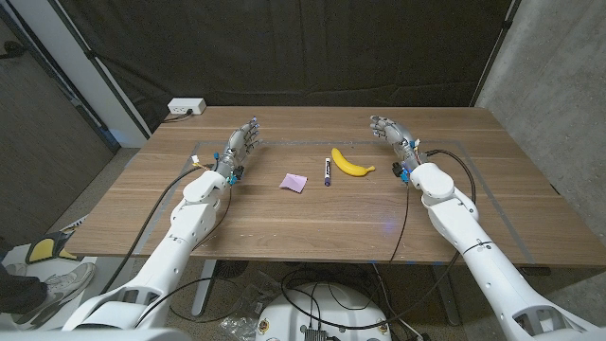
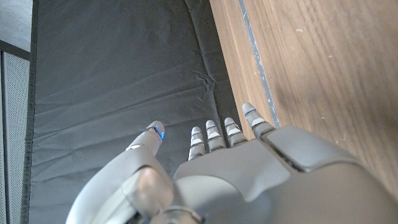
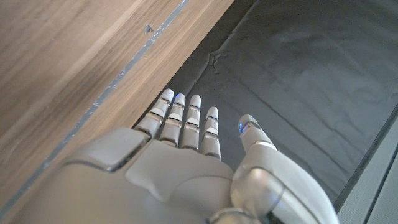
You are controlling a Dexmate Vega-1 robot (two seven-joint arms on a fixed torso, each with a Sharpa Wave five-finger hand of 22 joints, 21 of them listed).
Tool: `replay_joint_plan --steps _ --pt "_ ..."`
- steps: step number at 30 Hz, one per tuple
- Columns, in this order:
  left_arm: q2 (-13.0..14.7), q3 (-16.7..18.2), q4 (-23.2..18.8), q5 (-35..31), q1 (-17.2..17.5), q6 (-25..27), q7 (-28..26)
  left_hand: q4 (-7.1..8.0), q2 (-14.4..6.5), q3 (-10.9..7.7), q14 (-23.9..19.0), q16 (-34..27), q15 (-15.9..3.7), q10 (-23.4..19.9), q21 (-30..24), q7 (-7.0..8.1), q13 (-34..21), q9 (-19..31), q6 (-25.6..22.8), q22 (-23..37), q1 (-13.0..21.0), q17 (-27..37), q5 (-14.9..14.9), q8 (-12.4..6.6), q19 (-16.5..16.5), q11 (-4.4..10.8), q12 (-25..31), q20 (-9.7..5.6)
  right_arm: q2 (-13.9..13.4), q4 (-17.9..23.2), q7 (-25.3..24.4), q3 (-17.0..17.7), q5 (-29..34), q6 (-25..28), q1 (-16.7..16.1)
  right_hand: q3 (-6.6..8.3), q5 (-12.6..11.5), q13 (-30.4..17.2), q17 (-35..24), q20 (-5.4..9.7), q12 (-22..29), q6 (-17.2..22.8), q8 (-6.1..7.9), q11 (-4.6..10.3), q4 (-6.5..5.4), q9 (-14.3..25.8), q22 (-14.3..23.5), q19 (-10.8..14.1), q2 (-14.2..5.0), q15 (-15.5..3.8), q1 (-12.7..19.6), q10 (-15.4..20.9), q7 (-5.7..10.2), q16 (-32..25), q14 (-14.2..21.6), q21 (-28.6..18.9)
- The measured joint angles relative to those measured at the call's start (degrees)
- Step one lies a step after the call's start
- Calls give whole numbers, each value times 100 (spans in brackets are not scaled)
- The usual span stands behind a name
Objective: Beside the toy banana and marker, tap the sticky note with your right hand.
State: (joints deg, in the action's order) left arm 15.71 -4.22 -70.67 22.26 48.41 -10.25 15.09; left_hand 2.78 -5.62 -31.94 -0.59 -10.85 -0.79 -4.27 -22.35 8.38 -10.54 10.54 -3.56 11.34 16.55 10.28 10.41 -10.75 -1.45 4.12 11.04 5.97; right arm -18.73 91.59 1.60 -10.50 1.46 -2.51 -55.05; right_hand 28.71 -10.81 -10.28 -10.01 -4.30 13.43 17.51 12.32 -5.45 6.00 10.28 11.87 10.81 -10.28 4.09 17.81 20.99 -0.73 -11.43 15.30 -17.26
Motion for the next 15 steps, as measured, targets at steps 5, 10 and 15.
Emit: replay_joint_plan --steps 5,10,15 --pt "-80 107 -5 -72 3 41 71 24 -44 24 -30 0 30 23 0 21 0 0 22 0 -89 27 0 0 0 -23 0 0 -78 226 28 -149 593 129 3 17 0 0 0 0 0 31 0 16 18 0 0 0 -11 -30 50 16 31 22 30 0" --pt "-124 183 -62 -127 44 83 109 24 -43 24 -30 0 30 23 0 29 0 0 31 0 -89 27 0 0 0 -23 0 0 -160 423 74 -317 1116 217 48 16 0 0 0 0 0 31 0 16 17 0 0 0 -7 -50 54 16 32 44 8 0" --pt "-148 234 -123 -161 84 116 124 23 -5 24 -30 0 30 42 0 29 0 0 31 15 -126 27 0 0 0 -43 0 -1 -227 581 115 -481 1546 276 96 31 0 1 0 22 0 62 0 47 32 0 -1 -22 1 -81 106 47 62 44 -22 0"
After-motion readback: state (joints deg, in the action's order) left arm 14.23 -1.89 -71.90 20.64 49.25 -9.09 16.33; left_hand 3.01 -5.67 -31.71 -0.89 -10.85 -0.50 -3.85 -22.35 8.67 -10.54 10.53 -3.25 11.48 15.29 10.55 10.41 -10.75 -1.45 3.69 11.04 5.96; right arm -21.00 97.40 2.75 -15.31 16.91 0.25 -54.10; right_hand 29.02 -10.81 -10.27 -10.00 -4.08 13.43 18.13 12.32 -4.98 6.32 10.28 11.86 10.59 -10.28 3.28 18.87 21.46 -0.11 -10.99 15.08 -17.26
